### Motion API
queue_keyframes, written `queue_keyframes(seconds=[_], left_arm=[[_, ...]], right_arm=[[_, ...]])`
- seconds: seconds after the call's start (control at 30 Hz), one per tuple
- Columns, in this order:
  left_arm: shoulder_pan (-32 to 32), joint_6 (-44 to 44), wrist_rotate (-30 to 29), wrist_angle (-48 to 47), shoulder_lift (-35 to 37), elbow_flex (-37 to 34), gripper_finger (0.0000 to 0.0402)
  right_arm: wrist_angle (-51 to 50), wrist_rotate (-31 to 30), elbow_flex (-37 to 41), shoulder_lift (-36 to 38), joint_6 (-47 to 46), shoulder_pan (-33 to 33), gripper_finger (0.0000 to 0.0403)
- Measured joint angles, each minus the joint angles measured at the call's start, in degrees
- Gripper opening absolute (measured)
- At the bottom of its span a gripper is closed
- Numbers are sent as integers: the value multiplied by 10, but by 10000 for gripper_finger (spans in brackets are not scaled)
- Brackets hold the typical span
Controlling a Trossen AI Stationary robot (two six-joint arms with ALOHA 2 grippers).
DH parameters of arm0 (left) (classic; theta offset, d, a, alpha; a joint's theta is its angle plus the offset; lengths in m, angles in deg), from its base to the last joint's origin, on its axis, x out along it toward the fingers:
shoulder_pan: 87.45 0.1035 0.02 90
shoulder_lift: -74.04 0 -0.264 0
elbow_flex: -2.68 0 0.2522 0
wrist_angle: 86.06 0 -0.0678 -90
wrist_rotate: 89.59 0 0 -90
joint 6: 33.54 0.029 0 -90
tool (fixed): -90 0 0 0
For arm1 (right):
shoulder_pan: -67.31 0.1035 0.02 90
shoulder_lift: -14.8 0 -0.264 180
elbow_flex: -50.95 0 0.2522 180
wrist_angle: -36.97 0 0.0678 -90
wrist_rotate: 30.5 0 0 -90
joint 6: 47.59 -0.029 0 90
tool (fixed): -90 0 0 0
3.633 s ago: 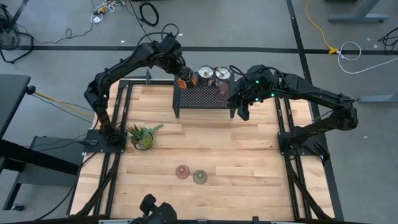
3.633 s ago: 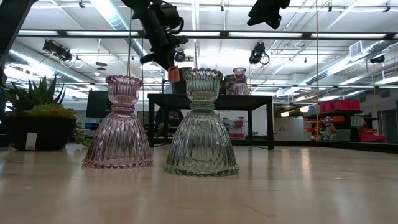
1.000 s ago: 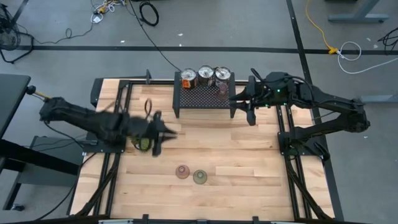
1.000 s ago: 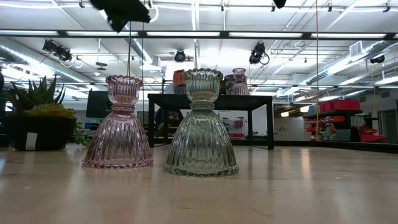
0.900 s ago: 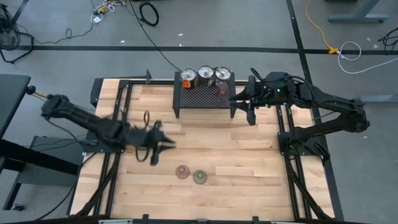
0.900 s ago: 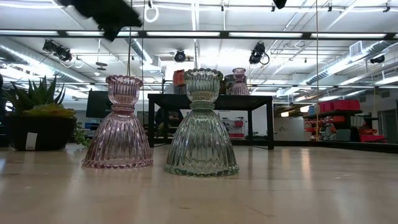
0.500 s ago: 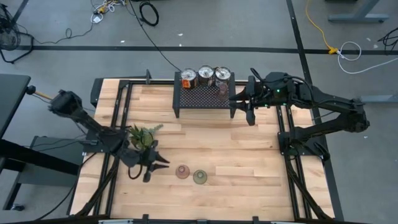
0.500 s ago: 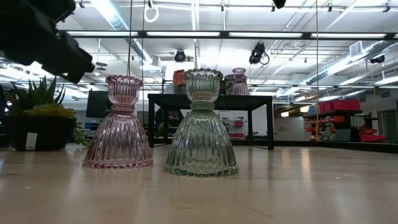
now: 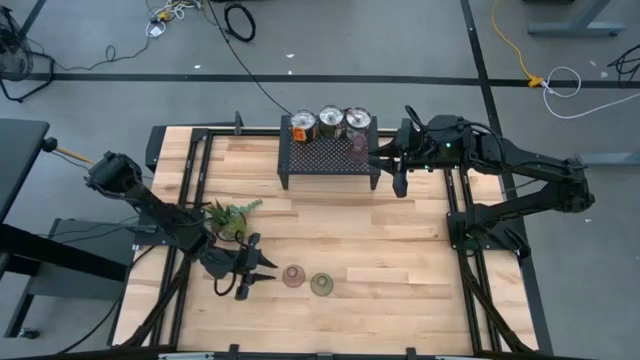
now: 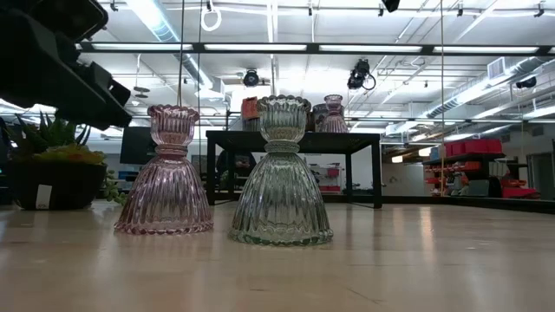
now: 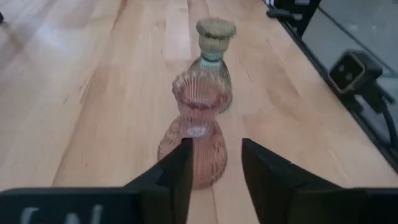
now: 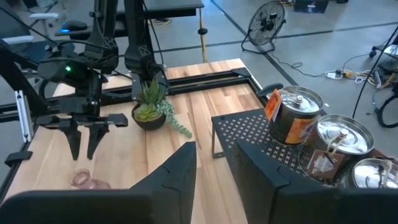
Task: Pick & Place candle stick holders
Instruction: Put the pink glass candle holder on the shelf
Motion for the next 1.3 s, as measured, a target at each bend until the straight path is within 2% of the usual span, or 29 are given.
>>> queue_keyframes(seconds=[0.27, 0.47, 0.57, 0.73, 0.9, 1.3], left_arm=[[0, -27, -22, 25, -40, 1, 228], [10, -23, -29, 97, -72, 1, 262], [18, -9, -30, 119, -94, 1, 266], [30, -38, -30, 135, -128, 1, 264], [38, -33, -30, 201, -163, 2, 264], [67, -2, -12, 211, -244, 75, 256]], right_arm=[[1, 0, 0, 0, 0, 0, 107], [1, 0, 0, 0, 0, 0, 107], [1, 0, 0, 0, 0, 0, 107], [1, 3, 0, 0, 0, 0, 107], [1, 5, 0, 0, -1, 0, 107], [0, 5, 0, 0, -2, 0, 107]])
